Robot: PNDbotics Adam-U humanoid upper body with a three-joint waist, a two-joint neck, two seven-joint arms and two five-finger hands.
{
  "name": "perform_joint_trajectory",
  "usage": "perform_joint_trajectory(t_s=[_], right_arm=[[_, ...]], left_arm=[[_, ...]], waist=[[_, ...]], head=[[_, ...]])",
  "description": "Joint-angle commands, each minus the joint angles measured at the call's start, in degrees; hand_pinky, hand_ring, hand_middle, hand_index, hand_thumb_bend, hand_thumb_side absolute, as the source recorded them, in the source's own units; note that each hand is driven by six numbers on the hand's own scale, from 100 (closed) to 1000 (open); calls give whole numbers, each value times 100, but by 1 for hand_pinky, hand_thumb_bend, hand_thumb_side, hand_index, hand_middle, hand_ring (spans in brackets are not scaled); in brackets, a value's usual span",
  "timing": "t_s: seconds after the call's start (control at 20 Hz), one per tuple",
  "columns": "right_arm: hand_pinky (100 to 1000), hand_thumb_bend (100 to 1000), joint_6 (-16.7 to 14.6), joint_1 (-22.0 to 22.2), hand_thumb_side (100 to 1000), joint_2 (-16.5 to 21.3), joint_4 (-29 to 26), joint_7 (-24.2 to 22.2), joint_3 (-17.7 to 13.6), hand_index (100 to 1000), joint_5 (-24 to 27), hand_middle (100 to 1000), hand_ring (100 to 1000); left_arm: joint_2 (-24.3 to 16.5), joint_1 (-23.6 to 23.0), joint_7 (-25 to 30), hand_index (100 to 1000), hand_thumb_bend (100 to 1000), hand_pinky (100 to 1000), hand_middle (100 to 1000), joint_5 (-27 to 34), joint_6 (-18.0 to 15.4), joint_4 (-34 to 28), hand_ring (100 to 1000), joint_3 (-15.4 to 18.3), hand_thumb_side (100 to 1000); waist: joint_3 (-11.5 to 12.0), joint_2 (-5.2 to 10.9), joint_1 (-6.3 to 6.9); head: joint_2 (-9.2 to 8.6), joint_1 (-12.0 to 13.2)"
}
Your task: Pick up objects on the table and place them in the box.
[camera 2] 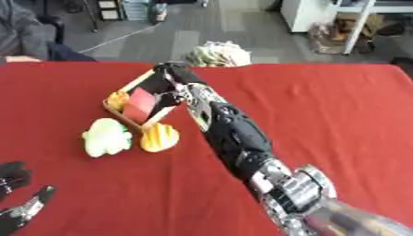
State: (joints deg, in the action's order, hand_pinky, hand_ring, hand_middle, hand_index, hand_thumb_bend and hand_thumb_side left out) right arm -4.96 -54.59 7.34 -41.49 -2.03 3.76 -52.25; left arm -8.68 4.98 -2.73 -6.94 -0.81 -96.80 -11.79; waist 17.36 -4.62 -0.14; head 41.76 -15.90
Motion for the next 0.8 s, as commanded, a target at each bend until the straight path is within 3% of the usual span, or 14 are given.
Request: perform_joint_trajectory(t_s=[0.05, 0.2, 0.4, 0.6, 0.8], right_arm=[[807, 100, -231, -37, 101, 359, -737, -52, 176, 910, 626, 818, 809], [802, 100, -382, 288, 100, 733, -1798, -227, 451, 905, 1552, 798, 794], [799, 100, -350, 1197, 100, 1256, -3535, -480, 635, 899, 2873, 775, 780], [794, 100, -322, 2321, 123, 1555, -4936, -730, 520, 896, 3906, 765, 773], [786, 100, -298, 3307, 172, 1652, -5552, -768, 236, 881, 4337, 745, 759]], left_arm=[[-224, 48, -61, 713, 701, 735, 535, -93, 9, -131, 717, 133, 201], [-556, 108, -77, 717, 699, 739, 543, -269, 39, -240, 722, 279, 196], [-1366, 282, 93, 735, 698, 754, 572, -633, 120, -434, 742, 460, 196], [-2432, 541, 728, 772, 677, 775, 611, -1242, 151, -538, 749, 485, 168], [-3434, 1013, 1726, 806, 634, 792, 655, -1737, 51, -421, 750, 207, 100]], waist=[[-126, 49, -24], [-424, 124, -33], [-925, 211, -64], [-1364, 258, -90], [-1599, 294, -78]], head=[[-7, 160], [55, 389], [137, 768], [177, 1049], [230, 1226]])
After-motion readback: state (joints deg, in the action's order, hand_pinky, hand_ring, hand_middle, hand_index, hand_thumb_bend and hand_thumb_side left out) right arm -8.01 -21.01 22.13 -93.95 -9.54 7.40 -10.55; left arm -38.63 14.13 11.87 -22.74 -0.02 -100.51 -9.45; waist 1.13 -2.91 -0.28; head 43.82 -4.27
